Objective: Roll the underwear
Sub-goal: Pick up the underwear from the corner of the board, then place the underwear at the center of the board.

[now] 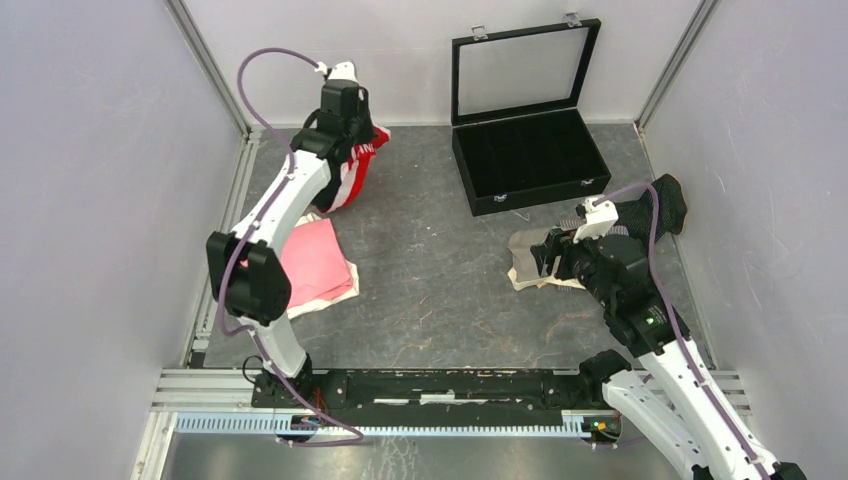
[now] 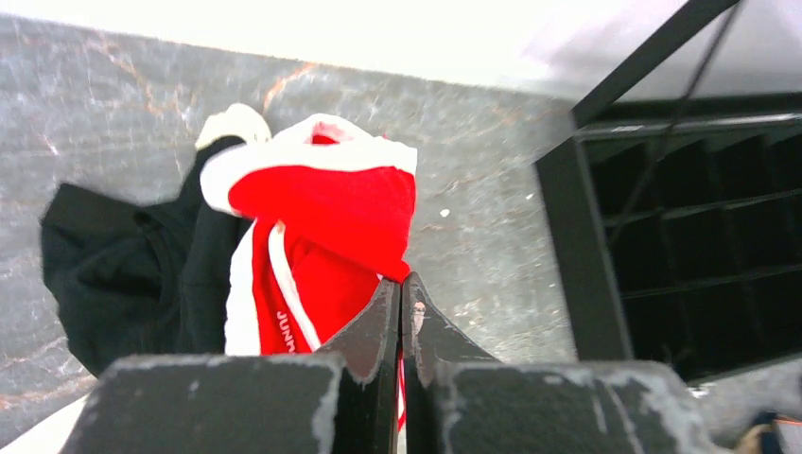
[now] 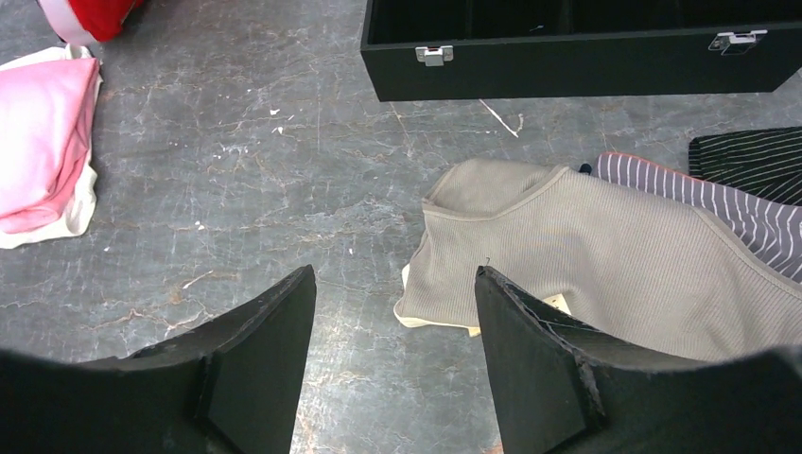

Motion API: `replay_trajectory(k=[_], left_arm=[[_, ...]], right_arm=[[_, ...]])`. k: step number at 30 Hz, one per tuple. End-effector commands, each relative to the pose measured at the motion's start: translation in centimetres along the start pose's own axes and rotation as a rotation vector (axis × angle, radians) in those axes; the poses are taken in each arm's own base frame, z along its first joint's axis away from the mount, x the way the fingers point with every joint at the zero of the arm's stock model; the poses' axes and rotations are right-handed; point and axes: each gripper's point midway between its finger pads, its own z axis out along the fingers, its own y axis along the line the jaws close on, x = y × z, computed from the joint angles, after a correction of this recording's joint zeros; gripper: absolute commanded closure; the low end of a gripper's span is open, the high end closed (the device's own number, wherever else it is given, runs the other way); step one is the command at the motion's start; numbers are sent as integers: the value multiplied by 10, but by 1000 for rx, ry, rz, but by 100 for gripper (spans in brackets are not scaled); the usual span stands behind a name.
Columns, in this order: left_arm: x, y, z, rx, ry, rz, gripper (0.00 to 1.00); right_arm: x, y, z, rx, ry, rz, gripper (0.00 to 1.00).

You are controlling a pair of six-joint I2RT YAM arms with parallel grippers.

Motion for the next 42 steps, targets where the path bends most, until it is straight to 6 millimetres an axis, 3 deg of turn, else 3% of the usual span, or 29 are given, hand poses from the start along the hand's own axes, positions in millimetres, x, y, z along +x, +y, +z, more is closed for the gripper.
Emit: replay_trajectory(k=[1,5,9,14,21,22,23,26,29,33,36,39,42], left_arm=[[-64,-27,-60,135,-127,-52,98],[-75,-47,-93,237,-134,-82,98],[-51,-71,-127,287,-107,-42,98],[6,-101,-164,373,-27,6,98],[132,-152,-214,572,183,74,98],[147,-156,-219,597,207,81,94],[158,-159,-221,618,217,82,84],[184,-149,-215,588,255,85,51],[183,-124,-203,467,217,55,31],[176,-100,-190,391,202,-8,24],[184,-98,-189,409,237,-4,24],[203,-98,-196,440,308,7,25],[220,-90,-216,440,342,13,26]], right_arm=[[-12,-4,-2,34,-22,8,31],[-17,-5,-2,37,-32,-10,30],[-12,-5,2,30,-26,-20,30],[-5,-4,7,19,-11,-29,30],[2,-7,9,28,-5,-32,28],[5,-7,11,30,-1,-29,27],[8,-8,12,31,6,-23,27],[16,-7,17,26,29,-4,25],[26,-5,20,12,57,2,20],[41,-2,25,-13,98,6,17],[51,4,28,-48,121,15,15],[61,7,32,-68,148,26,15],[71,12,35,-101,176,34,15]])
